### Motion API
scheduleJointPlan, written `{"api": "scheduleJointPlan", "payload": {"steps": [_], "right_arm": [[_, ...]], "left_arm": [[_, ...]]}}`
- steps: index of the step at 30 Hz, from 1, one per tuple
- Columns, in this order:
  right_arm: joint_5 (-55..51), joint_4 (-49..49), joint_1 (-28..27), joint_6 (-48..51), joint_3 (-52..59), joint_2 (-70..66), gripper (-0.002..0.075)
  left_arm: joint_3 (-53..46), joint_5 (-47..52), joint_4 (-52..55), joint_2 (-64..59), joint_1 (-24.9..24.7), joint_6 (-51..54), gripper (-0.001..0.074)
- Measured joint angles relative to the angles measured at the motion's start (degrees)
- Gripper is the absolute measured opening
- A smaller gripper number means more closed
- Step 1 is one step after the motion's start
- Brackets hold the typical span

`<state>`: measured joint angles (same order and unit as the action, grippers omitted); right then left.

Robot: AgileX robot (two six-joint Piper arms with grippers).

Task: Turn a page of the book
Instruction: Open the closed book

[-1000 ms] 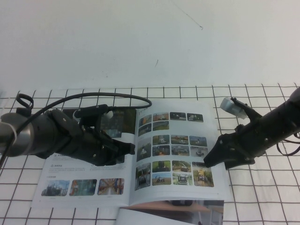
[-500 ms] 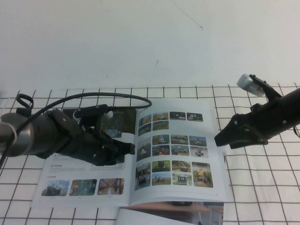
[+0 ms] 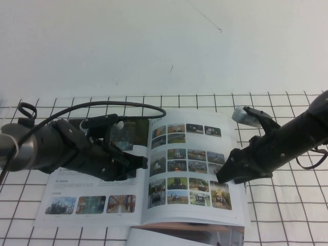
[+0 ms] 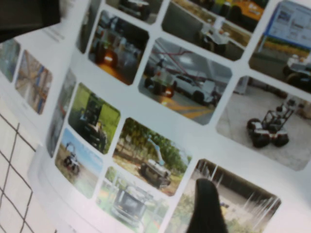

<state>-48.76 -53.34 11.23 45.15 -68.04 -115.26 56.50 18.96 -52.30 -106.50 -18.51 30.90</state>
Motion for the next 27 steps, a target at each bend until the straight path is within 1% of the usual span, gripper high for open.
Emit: {"api": "scheduleJointPlan", "payload": {"steps": [9, 27], "right_arm": [[0.8, 0.1, 0.0, -0.6, 0.0, -2.2, 0.0459], [-0.8, 3.9, 0.0, -2.9, -0.5, -2.2, 0.0456]], "left_arm": [[0.0, 0.0, 0.0, 0.0, 0.0, 0.0, -0.0002], [0.0, 0.0, -0.4, 0.0, 0.0, 0.3, -0.0002]]}}
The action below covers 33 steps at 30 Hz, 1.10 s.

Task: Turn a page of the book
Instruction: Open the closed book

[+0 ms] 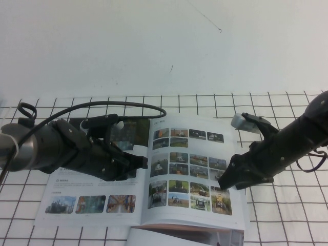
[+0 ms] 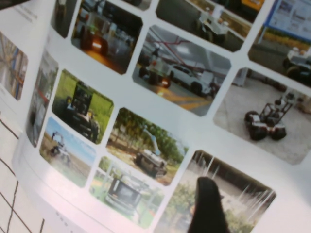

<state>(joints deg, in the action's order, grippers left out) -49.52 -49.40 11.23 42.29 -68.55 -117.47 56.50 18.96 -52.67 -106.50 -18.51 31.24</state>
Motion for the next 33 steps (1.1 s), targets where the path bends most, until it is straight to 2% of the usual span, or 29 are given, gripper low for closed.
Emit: {"api": "scheduleJointPlan", "payload": {"steps": [15, 28, 33], "right_arm": [[-0.9, 3.3, 0.0, -0.3, 0.5, 3.6, 0.0456], [0.3, 0.8, 0.0, -0.3, 0.5, 3.4, 0.0456], [0.6, -4.4, 0.0, 1.6, 0.5, 3.4, 0.0456]], "left_arm": [[0.0, -0.2, -0.1, -0.1, 0.0, 0.3, -0.0002], [0.0, -0.4, -0.1, -0.2, 0.0, 0.3, -0.0002], [0.0, -0.5, -0.7, -0.2, 0.0, 0.3, -0.0002]]}}
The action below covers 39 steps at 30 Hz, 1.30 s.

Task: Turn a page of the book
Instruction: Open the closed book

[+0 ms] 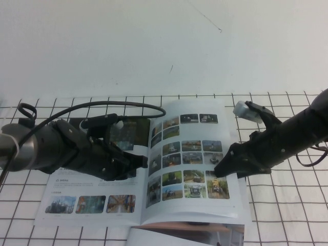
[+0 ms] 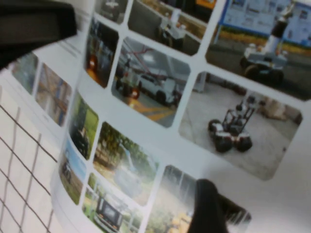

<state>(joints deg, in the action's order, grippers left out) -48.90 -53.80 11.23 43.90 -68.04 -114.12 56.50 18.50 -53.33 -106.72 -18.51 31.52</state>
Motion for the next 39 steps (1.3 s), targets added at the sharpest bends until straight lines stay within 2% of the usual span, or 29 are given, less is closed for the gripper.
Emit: {"api": "scheduleJointPlan", "payload": {"steps": [7, 15, 35, 39], "right_arm": [[-0.3, -10.3, 0.0, 5.1, 0.0, 0.0, 0.0456], [-5.3, -18.1, 0.0, 8.8, 0.0, 0.0, 0.0456], [-7.7, -19.2, 0.0, 8.5, 0.0, 7.4, 0.0442], [-8.3, -23.1, 0.0, 9.5, 0.0, 7.4, 0.0442]], "left_arm": [[0.0, -0.2, -0.4, 0.0, 0.0, -0.1, -0.0002], [0.0, -0.2, -0.5, 0.0, 0.0, -0.2, -0.0002], [0.0, -0.7, -0.9, 0.0, 0.0, -0.2, -0.0003], [0.0, -0.7, -0.9, 0.0, 0.0, -0.2, -0.0003]]}}
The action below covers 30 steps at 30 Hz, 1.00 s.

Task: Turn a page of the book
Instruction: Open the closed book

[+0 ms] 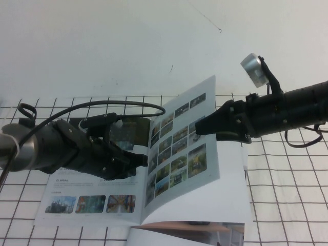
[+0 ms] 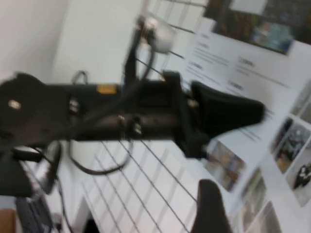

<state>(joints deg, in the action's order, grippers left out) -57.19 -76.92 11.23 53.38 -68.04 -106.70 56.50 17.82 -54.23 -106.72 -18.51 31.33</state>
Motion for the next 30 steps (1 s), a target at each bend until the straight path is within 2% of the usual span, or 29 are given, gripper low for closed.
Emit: {"api": "scheduleJointPlan", "payload": {"steps": [7, 14, 22, 30], "right_arm": [[-0.5, -9.3, 2.5, 5.2, 0.0, 0.0, 0.0442], [1.7, -12.4, 6.7, 9.7, 0.0, 0.0, 0.0441], [2.7, -18.4, 8.2, 15.1, 0.0, 0.0, 0.0441], [6.5, -19.7, 10.5, 18.2, 0.0, -0.5, 0.0441]], "left_arm": [[0.0, 0.0, 0.0, 0.0, 0.0, 0.0, -0.0003], [0.0, 0.9, 0.0, 1.6, 0.0, 0.0, -0.0003], [0.0, 3.0, 0.0, 10.5, 0.0, 0.0, -0.0003], [-0.2, 5.6, 2.2, 20.4, 0.0, -0.6, -0.0003]]}}
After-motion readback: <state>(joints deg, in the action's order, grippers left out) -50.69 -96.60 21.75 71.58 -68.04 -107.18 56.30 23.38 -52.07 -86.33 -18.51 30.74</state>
